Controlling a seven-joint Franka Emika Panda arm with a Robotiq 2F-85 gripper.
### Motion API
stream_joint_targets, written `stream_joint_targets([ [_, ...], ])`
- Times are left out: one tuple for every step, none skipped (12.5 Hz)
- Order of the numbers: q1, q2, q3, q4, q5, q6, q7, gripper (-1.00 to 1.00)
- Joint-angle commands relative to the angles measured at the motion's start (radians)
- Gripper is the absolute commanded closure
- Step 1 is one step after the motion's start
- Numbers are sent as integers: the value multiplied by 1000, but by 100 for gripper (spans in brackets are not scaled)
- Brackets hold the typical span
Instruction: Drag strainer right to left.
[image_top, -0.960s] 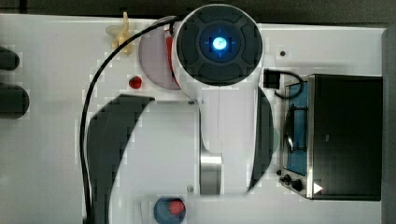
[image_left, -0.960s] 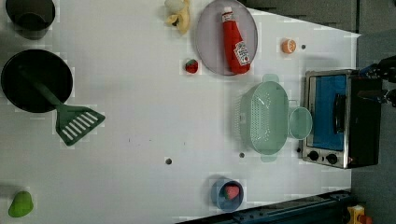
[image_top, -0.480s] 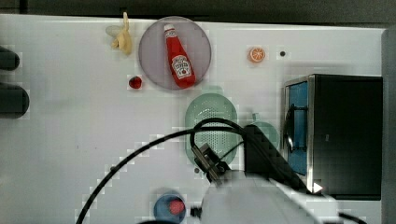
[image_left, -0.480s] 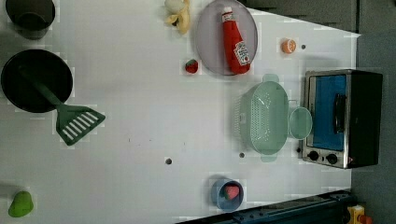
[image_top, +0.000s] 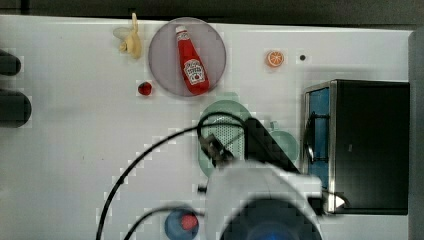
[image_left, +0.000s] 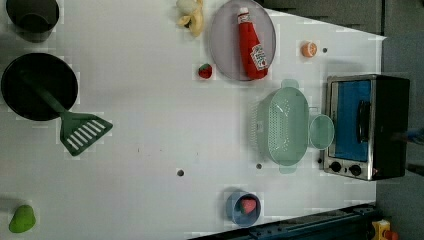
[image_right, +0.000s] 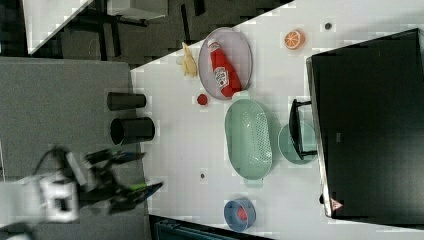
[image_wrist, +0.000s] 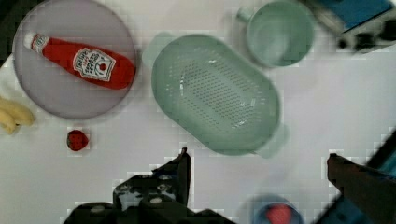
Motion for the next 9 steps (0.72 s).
stream_joint_targets([
  [-20, 88, 3, -150, -31, 156, 113, -100],
  [-20, 112, 4, -185, -31, 233, 160, -100],
  [-20, 140, 7, -216, -31, 301, 208, -100],
  [-20, 173, 10, -242, -31, 361, 260, -100],
  [-20, 211, 14, -264, -31, 419, 321, -100],
  [-20, 251, 17, -281, -31, 475, 393, -100],
  [-19, 296, 18, -296, -31, 528, 463, -100],
  [-19, 343, 21, -307, -31, 575, 515, -100],
  [-19, 394, 24, -309, -31, 615, 540, -100],
])
